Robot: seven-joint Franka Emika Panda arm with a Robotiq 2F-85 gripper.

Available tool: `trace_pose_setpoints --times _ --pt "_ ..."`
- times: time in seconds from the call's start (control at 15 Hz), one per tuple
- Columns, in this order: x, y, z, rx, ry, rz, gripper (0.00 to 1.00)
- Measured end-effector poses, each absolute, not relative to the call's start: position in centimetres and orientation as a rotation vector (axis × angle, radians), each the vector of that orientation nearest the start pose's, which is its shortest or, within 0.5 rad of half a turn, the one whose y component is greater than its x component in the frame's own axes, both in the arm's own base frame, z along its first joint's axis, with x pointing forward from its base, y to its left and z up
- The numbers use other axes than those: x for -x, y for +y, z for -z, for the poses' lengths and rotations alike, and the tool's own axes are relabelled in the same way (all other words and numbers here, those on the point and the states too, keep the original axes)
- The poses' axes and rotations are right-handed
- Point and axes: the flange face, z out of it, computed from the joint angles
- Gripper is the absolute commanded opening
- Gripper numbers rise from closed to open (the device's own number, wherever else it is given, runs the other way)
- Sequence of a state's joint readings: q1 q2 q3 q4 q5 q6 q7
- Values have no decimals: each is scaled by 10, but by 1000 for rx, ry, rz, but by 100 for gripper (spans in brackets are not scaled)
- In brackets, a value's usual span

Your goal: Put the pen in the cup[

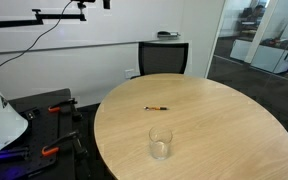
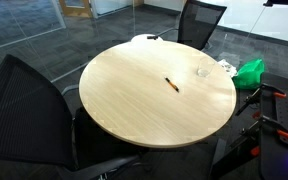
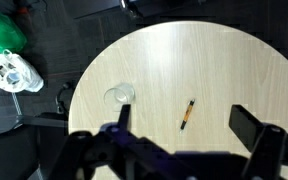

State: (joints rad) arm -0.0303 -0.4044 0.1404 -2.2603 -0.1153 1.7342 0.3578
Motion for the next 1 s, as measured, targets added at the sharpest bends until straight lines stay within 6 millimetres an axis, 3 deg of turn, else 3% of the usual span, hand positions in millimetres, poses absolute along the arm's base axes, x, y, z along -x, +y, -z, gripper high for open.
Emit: trace_pose_setpoints --times 0.27,0.6,0.87,1.0 --pt "-458 21 -463 3274 475 -104 100" --pt "-504 19 -395 3252 571 17 100" --pt "-524 22 -338 3281 611 48 100" --pt "-527 22 -320 3289 599 10 100"
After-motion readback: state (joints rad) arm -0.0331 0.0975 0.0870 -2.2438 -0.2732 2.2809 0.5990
